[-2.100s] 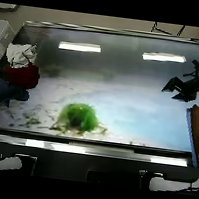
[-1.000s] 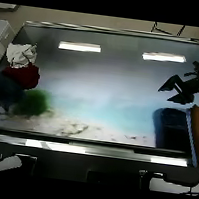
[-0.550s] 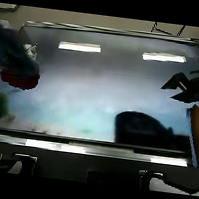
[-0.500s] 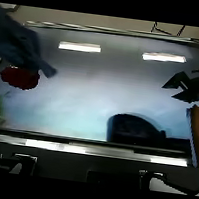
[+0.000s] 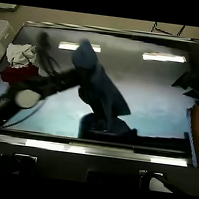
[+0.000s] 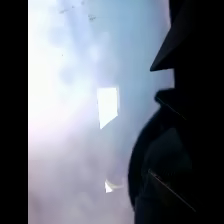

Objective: Fold the clothes and pants, and hang the long-sleeved shirts on hangers.

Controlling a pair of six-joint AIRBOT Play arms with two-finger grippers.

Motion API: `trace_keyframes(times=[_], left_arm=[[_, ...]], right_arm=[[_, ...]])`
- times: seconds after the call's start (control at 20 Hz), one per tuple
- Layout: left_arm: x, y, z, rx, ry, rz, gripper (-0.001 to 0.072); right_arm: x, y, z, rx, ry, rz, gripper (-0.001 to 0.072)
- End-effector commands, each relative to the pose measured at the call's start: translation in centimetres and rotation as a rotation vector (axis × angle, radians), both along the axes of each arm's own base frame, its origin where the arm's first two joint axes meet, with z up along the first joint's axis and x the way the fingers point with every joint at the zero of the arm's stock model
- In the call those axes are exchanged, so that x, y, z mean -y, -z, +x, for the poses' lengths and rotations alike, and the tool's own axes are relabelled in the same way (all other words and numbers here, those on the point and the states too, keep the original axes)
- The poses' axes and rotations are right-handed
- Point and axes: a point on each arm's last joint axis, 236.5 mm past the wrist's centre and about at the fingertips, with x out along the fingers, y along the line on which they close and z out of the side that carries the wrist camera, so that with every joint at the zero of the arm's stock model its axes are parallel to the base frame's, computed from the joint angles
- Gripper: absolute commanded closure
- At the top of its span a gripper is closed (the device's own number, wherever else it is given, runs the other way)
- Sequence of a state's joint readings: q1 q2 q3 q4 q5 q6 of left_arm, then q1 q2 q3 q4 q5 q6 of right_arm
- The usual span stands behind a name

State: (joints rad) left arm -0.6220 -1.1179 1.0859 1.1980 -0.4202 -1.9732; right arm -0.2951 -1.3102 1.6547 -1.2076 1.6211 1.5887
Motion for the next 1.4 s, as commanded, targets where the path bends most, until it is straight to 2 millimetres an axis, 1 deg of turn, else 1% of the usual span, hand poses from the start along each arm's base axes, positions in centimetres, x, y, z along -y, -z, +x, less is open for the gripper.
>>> trace_keyframes(times=[0.0, 0.05, 0.1, 0.15, 0.2, 0.3, 0.4, 0.45, 0.5, 0.55, 0.6, 0.65, 0.7, 0.75, 0.8, 0.85, 0.9, 1.0, 1.05, 1.1, 1.15, 1.2, 1.25, 1.3, 1.35], left_arm=[[2.1, 17.5, -4.2, -0.483, 0.045, 0.187, 0.0680], [2.2, 20.1, -5.4, -0.571, 0.065, 0.216, 0.0604], [2.3, 21.2, -6.1, -0.625, 0.087, 0.220, 0.0264], [2.0, 21.3, -6.0, -0.646, 0.111, 0.222, 0.0009], [1.1, 20.6, -5.6, -0.630, 0.152, 0.249, -0.0005], [-2.1, 18.3, -3.7, -0.591, 0.217, 0.293, -0.0004], [-6.1, 16.1, -2.0, -0.595, 0.220, 0.303, -0.0004], [-8.0, 15.7, -1.7, -0.618, 0.212, 0.303, -0.0003], [-9.5, 15.8, -2.1, -0.647, 0.221, 0.312, -0.0003], [-10.5, 16.2, -2.7, -0.668, 0.247, 0.327, -0.0002], [-11.0, 17.0, -3.5, -0.693, 0.263, 0.336, -0.0001], [-11.0, 17.8, -4.1, -0.715, 0.264, 0.338, -0.0001], [-10.6, 18.7, -4.7, -0.722, 0.270, 0.338, -0.0001], [-9.5, 19.1, -5.1, -0.709, 0.290, 0.316, -0.0001], [-7.9, 19.0, -5.4, -0.691, 0.314, 0.271, -0.0002], [-6.2, 18.7, -5.5, -0.659, 0.340, 0.228, -0.0001], [-5.1, 18.7, -5.3, -0.632, 0.343, 0.213, -0.0001], [-4.1, 19.4, -4.9, -0.603, 0.332, 0.221, 0.0000], [-3.9, 20.0, -5.0, -0.611, 0.333, 0.228, 0.0029], [-4.0, 20.8, -5.3, -0.630, 0.338, 0.240, 0.0230], [-4.4, 21.5, -5.6, -0.646, 0.350, 0.264, 0.0368], [-5.1, 22.0, -6.0, -0.657, 0.363, 0.301, 0.0407], [-6.1, 22.4, -6.3, -0.669, 0.376, 0.337, 0.0488], [-7.1, 22.5, -6.9, -0.677, 0.407, 0.370, 0.0621], [-7.9, 22.3, -7.4, -0.681, 0.441, 0.389, 0.0679]], right_arm=[[1.3, 0.3, -0.2, 0.000, -0.006, -0.068, 0.0039], [1.3, 0.7, -0.2, -0.006, -0.008, -0.066, 0.0039], [1.2, 1.2, -0.2, -0.015, -0.008, -0.059, 0.0039], [1.1, 1.7, -0.2, -0.025, -0.010, -0.051, 0.0039], [0.8, 2.5, -0.3, -0.038, -0.016, -0.033, 0.0038], [-0.7, 4.3, -0.5, -0.068, -0.040, 0.037, 0.0034], [-2.8, 6.8, -1.4, -0.113, -0.079, 0.126, 0.0030], [-3.5, 8.2, -2.0, -0.145, -0.089, 0.164, 0.0022], [-4.0, 10.1, -2.9, -0.187, -0.088, 0.188, 0.0018], [-4.3, 11.8, -3.9, -0.229, -0.082, 0.204, 0.0018], [-4.7, 13.7, -5.1, -0.276, -0.079, 0.221, 0.0018], [-5.1, 15.3, -6.2, -0.317, -0.070, 0.239, 0.0018], [-5.4, 16.7, -7.2, -0.354, -0.061, 0.254, 0.0018], [-5.9, 17.9, -8.3, -0.388, -0.056, 0.273, 0.0018], [-6.2, 18.9, -9.3, -0.418, -0.053, 0.284, 0.0018], [-6.5, 19.7, -10.2, -0.445, -0.048, 0.294, 0.0018], [-6.8, 20.3, -10.9, -0.468, -0.046, 0.304, 0.0017], [-7.1, 20.9, -11.9, -0.496, -0.043, 0.316, 0.0017], [-7.3, 21.0, -12.0, -0.501, -0.041, 0.326, 0.0017], [-7.5, 20.9, -12.0, -0.500, -0.040, 0.336, 0.0018], [-7.8, 20.7, -11.8, -0.496, -0.038, 0.350, 0.0018], [-8.0, 20.6, -11.6, -0.490, -0.035, 0.363, 0.0018], [-8.2, 20.4, -11.5, -0.483, -0.032, 0.375, 0.0018], [-8.3, 20.4, -11.3, -0.478, -0.029, 0.380, 0.0018], [-8.3, 20.4, -11.2, -0.474, -0.027, 0.379, 0.0018]])
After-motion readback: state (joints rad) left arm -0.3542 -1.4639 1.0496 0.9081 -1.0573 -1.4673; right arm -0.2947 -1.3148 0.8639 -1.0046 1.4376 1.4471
